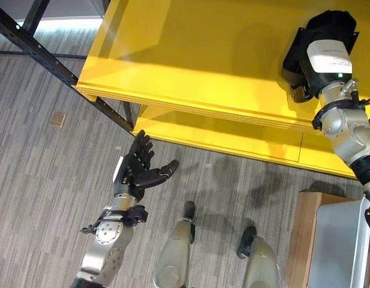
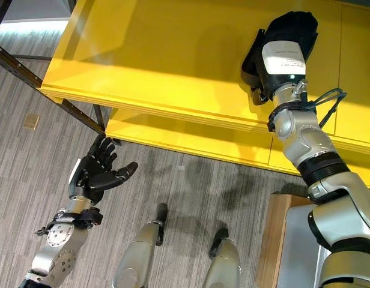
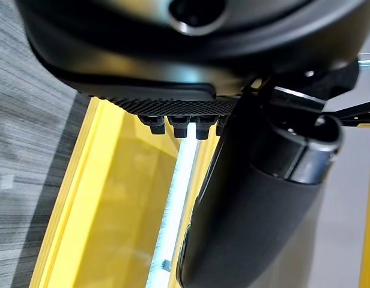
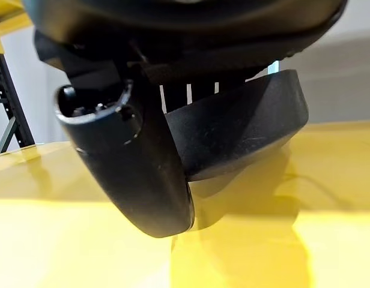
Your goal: Move parts from the plastic box to the shelf.
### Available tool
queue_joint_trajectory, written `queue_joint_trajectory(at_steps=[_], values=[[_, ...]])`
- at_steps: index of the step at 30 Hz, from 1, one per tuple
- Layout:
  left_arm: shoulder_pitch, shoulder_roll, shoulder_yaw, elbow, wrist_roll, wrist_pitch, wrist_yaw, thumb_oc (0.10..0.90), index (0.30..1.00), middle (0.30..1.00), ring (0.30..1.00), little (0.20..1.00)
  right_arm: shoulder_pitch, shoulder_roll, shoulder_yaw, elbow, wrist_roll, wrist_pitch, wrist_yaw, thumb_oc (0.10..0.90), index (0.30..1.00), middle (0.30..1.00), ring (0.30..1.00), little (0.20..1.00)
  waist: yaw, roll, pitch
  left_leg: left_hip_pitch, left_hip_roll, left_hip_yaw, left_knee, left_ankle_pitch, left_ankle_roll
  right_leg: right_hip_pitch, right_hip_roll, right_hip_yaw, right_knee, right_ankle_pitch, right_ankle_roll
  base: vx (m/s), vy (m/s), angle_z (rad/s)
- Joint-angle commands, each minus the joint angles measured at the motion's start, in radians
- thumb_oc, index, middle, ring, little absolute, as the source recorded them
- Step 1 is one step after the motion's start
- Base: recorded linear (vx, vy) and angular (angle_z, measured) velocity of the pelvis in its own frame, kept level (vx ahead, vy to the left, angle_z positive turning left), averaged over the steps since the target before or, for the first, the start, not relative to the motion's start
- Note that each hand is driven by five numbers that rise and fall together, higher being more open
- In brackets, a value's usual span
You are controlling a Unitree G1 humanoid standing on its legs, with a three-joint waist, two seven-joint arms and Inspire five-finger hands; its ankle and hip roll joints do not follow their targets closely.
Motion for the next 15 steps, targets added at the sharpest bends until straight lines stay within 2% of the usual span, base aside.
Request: queue_joint_trajectory(at_steps=[1,15], values=[[-0.014,0.021,0.009,-0.164,-0.013,-0.108,-0.006,0.900,1.000,1.000,1.000,1.000,-0.196,-0.018,0.036,0.014,0.000,-0.013,-0.061,0.400,0.300,0.300,0.300,0.300,-0.003,-0.004,-0.061,0.021,0.065,-0.052,0.059,-0.091,-0.022,0.057,0.017,0.017,0.029,-0.053,-0.014,0.00,0.000,0.00],[-0.015,0.022,0.018,-0.158,-0.007,-0.114,0.003,0.900,1.000,1.000,1.000,1.000,-0.189,-0.016,0.087,0.093,-0.034,-0.007,-0.034,0.400,0.300,0.300,0.300,0.300,-0.006,-0.012,-0.043,0.017,0.062,-0.055,0.066,-0.093,-0.023,0.051,0.012,0.019,0.047,-0.055,-0.017,0.00,0.003,0.01]])
